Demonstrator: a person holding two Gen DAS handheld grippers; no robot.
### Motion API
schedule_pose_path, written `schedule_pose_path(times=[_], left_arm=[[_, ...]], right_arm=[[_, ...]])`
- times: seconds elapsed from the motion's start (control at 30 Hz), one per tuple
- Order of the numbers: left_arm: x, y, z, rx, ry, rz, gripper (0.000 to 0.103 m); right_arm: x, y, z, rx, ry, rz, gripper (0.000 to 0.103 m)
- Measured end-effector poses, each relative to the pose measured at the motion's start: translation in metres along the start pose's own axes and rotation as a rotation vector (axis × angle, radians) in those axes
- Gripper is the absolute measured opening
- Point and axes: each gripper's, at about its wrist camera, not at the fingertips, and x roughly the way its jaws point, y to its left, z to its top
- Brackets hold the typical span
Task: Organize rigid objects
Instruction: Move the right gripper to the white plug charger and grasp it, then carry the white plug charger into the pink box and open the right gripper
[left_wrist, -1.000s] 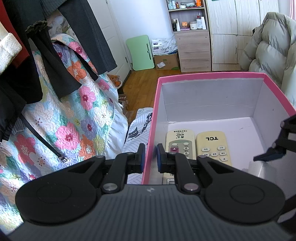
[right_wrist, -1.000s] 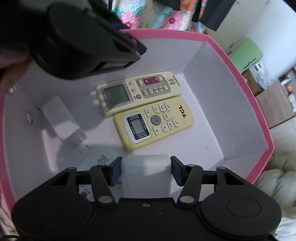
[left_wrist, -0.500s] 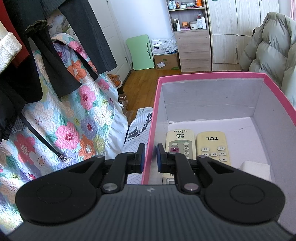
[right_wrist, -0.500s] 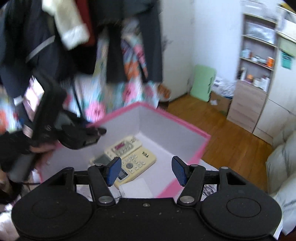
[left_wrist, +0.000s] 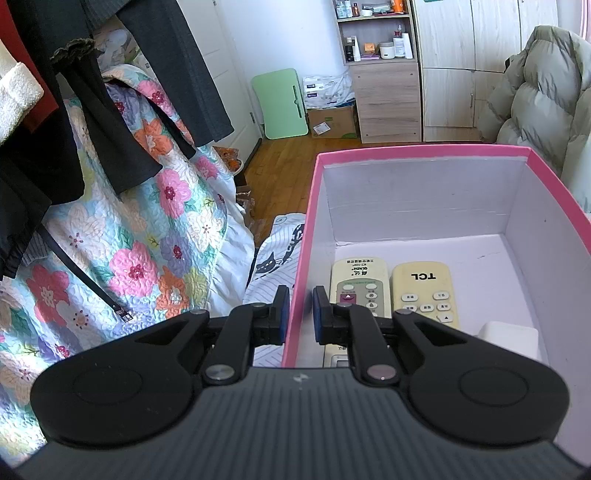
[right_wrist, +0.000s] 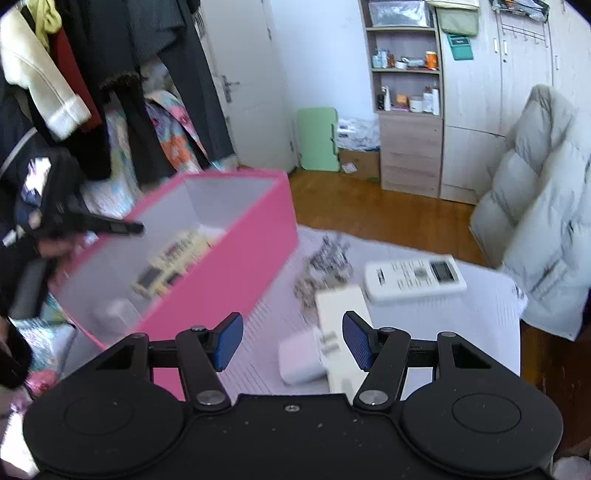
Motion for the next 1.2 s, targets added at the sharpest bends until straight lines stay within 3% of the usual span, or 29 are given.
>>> schedule_pose_path(times=[0.3,0.47,0.7,0.8,1.2], left_arm=[[-0.001,-0.001,-0.001,0.001,0.004,0.0,0.012],[-0.001,-0.001,-0.001,-0.001,0.003,-0.001,0.012],[-0.001,-0.002,-0.001,-0.002,0.002,-0.007,0.012],[-0.001,-0.002,-0.001,-0.003,0.003,-0.008,0.012],[0.0,-0.001,0.0,-0.004,0.002,-0.006,0.012]], right_arm=[[0.044,0.033,-0.034,-0.17,0.062,-0.112,0.06],[0.057,0.046,-0.041,-0.264,0.059,-0.224,0.06],[0.07,0.051,-0.05,-0.307,0.032,-0.289,0.062],[0.072,0.05,-0.051,-0.301,0.005,-0.311,0.052],[0.048,0.053,-0.042,-0.243,-0.048,-0.241,0.051]])
